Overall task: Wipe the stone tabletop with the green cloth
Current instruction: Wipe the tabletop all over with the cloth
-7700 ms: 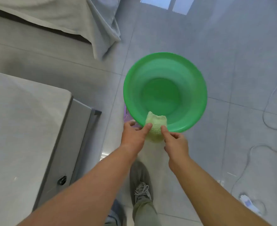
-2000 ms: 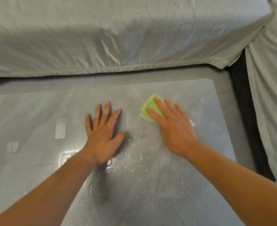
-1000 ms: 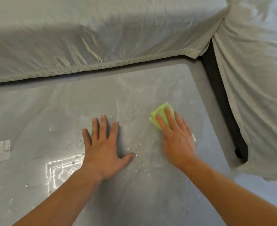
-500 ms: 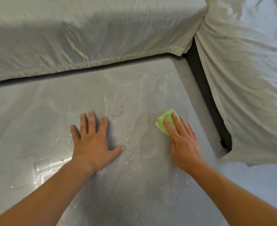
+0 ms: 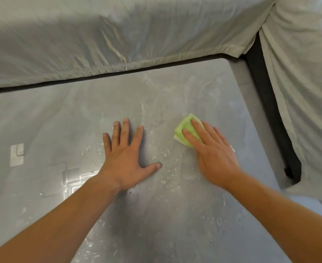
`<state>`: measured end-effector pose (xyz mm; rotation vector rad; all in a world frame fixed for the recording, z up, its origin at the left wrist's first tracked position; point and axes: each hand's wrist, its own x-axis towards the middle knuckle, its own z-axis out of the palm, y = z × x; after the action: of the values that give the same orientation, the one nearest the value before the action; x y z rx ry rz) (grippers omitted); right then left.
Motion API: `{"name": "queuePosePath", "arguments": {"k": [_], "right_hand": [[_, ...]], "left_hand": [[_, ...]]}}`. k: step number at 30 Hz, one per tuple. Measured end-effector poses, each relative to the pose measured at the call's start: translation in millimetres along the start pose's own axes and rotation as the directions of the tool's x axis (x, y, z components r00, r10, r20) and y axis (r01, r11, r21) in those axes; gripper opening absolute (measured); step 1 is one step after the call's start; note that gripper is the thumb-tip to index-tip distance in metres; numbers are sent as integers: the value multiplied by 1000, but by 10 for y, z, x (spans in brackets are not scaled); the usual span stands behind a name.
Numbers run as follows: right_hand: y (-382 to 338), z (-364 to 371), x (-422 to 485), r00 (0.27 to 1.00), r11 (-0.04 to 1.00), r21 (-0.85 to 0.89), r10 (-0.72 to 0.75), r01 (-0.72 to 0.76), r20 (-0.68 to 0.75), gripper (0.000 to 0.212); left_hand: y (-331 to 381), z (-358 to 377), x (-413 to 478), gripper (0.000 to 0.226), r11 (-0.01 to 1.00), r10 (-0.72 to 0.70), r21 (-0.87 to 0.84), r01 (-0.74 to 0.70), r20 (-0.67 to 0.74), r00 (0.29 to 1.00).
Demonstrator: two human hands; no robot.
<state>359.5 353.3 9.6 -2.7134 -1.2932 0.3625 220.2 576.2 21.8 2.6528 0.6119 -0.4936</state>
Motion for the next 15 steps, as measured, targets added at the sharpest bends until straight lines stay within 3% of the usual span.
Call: {"name": "queuePosePath", "arguments": {"k": [4, 8, 10, 12, 15], "right_hand": [[-262, -13, 563, 975, 975, 58, 218, -215, -52, 73], [-521, 145, 23, 987, 987, 0, -163, 163, 5, 75], [-427, 126, -119, 964, 967, -1, -253, 253, 79, 75], [-354, 72, 118, 977, 978, -12, -206, 207, 61, 73], [-503, 37, 558, 1000, 1000, 15, -15, 15, 17, 71]], "left_hand": [[-37, -26, -143, 107, 996, 21, -88, -30, -103, 994], [70, 128, -509, 112, 998, -66, -16, 65, -94, 993], [81, 198, -594, 114, 994, -107, -5, 107, -53, 993], [69, 210, -588, 114, 992, -126, -3, 126, -34, 991], [72, 203, -563, 114, 992, -124, 2, 124, -23, 992]]}}
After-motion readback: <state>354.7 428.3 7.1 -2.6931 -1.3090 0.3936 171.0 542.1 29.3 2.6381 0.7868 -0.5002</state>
